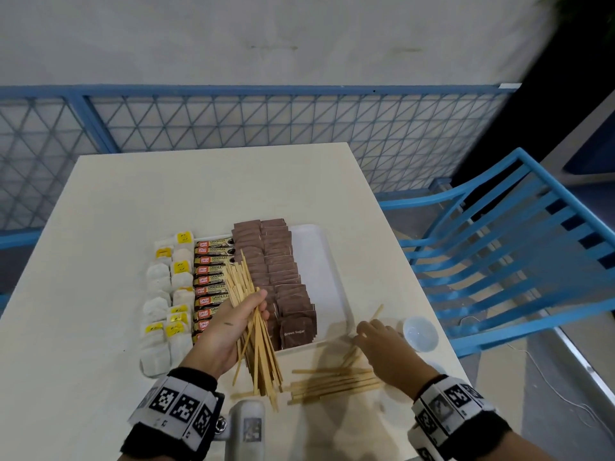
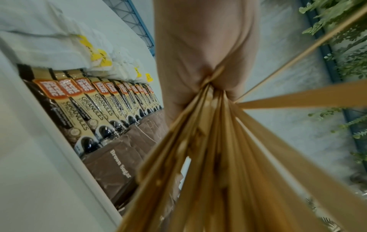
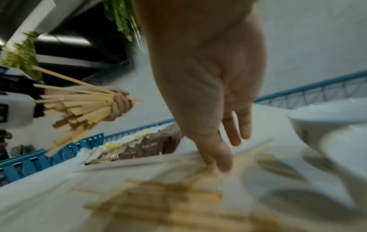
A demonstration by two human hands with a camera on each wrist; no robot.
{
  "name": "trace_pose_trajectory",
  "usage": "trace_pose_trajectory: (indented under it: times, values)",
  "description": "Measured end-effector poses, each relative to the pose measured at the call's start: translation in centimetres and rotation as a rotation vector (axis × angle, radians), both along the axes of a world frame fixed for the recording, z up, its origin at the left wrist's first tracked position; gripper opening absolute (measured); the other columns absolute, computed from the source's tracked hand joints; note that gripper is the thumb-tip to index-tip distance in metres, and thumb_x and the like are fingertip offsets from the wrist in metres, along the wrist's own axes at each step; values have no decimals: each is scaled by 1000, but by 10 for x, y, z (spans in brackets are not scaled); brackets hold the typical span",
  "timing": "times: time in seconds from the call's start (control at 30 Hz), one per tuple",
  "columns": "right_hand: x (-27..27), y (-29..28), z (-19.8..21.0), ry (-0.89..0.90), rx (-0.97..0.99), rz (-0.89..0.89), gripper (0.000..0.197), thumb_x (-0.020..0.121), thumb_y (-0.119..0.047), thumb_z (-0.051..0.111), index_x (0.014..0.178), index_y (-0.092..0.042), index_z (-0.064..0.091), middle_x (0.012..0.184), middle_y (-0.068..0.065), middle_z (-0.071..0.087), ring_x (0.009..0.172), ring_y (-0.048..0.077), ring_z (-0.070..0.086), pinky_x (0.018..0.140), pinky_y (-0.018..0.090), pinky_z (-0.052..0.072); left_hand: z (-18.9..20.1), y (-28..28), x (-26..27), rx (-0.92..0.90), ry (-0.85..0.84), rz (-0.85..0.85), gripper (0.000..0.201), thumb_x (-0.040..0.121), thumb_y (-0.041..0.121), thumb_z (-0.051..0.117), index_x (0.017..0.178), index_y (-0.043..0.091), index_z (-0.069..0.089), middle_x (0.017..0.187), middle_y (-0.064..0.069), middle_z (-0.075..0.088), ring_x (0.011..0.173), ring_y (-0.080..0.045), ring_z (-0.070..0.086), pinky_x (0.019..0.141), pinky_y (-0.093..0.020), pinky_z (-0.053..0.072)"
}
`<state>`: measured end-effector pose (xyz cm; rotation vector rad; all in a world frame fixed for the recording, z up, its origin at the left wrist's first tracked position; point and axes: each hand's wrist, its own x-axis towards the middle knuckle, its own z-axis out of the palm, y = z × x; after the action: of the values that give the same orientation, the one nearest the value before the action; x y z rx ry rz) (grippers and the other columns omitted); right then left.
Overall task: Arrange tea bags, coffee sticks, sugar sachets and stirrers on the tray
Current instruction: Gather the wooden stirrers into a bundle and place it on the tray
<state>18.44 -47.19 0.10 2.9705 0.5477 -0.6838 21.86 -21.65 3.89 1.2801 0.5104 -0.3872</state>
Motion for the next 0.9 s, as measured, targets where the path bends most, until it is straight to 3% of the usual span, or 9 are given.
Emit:
trace_pose_trajectory:
  times: [0.07,0.13,0.17,0.23,0.3,0.57,0.9]
  values:
    - [1,-1,-1,-47,-31,59,38,84,1,52,120,-12,56,120,6,52,107,23,50,88,31,44,1,2,-1,2,4,4,20,90,19,59,71,12,57,60,-2,55,53,-13,54,55,-28,43]
    - [3,1,2,-117,-12,78,28,65,-8,76,91,-17,67,92,0,62,83,17,59,67,25,47,1,4,-1,0,5,16,18,90,19,60,73,12,58,62,-3,55,54,-13,54,56,-28,44]
    - [3,2,4,-111,-14,80,25,66,-9,76,87,-17,66,91,0,62,81,17,59,64,24,44,1,5,-2,3,3,20,17,90,19,60,75,12,58,64,-3,55,55,-13,54,56,-27,45]
    - [3,2,0,-38,-37,112,22,87,-3,51,106,-10,59,112,6,56,102,22,52,78,29,39,1,7,-3,10,-1,28,16,90,19,59,76,12,57,65,-4,55,55,-13,54,55,-25,46]
    - [2,-1,-3,-7,-14,127,29,92,0,38,116,-7,52,122,8,50,110,23,47,88,30,37,1,9,-3,8,3,34,16,90,19,59,77,12,57,66,-5,54,56,-13,54,53,-23,47]
    - [5,0,-6,1,12,199,31,91,0,39,121,-3,47,121,14,51,106,28,50,89,34,41,-2,12,-3,-35,-6,54,18,89,18,59,73,13,57,62,-2,54,50,-10,55,52,-24,45]
    - [8,24,8,56,22,294,28,90,6,38,112,-5,52,113,13,54,99,28,55,85,36,45,-5,21,-5,1,-19,46,20,90,18,58,72,13,56,62,-4,53,47,-9,55,53,-24,46]
